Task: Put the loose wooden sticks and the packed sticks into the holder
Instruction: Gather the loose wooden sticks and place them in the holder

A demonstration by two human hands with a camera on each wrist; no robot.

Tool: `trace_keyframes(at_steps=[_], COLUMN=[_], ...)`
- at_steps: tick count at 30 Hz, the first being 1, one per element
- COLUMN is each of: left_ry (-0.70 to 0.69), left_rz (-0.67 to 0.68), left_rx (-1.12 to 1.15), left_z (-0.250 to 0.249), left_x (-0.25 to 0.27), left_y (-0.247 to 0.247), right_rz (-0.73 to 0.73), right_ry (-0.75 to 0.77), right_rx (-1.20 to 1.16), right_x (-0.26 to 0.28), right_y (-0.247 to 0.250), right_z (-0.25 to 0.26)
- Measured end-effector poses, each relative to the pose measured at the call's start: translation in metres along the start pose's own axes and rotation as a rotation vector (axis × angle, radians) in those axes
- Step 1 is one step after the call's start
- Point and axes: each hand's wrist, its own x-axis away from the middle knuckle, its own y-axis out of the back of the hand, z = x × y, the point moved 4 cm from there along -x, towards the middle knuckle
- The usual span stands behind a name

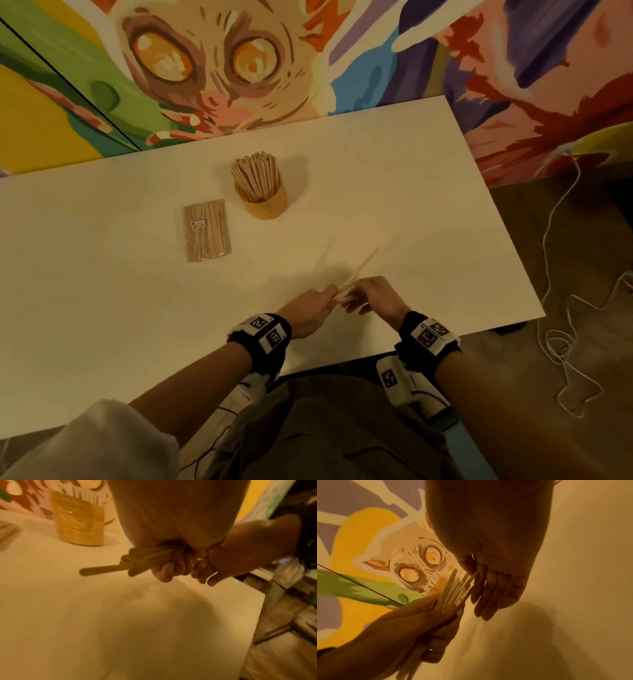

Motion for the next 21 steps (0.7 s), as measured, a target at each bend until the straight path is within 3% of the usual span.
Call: trace_keyframes(at_steps=[2, 5, 9, 12, 15, 18, 21], left_ry=[0.007, 0.006, -0.001, -0.013, -0.012, -0.001, 0.073], left_rz=[-0.033, -0.066, -0.05, -0.042, -0.07, -0.095, -0.148], left_rx=[0.065, 0.142, 0.155, 0.147, 0.176, 0.147, 0.098], left_z=[0.0, 0.001, -0.001, -0.001, 0.0, 0.0, 0.005], left_x=[0.004, 0.013, 0.026, 0.032, 0.035, 0.036, 0.035], left_y=[0.002, 0.005, 0.008, 0.008, 0.013, 0.017, 0.019], right_rz=[-0.019, -0.16, -0.282, -0.204, -0.032, 0.158, 0.169], right_ry=[0.004, 0.027, 0.188, 0.195, 0.108, 0.127, 0.12], right_rx=[-0.102, -0.308, -0.373, -0.181, 0.04, 0.141, 0.276], right_x=[0.002, 0.002, 0.001, -0.003, -0.001, 0.008, 0.01], right_y=[-0.006, 0.003, 0.02, 0.014, -0.015, -0.049, -0.061], right_z=[0.004, 0.016, 0.039, 0.051, 0.044, 0.037, 0.036])
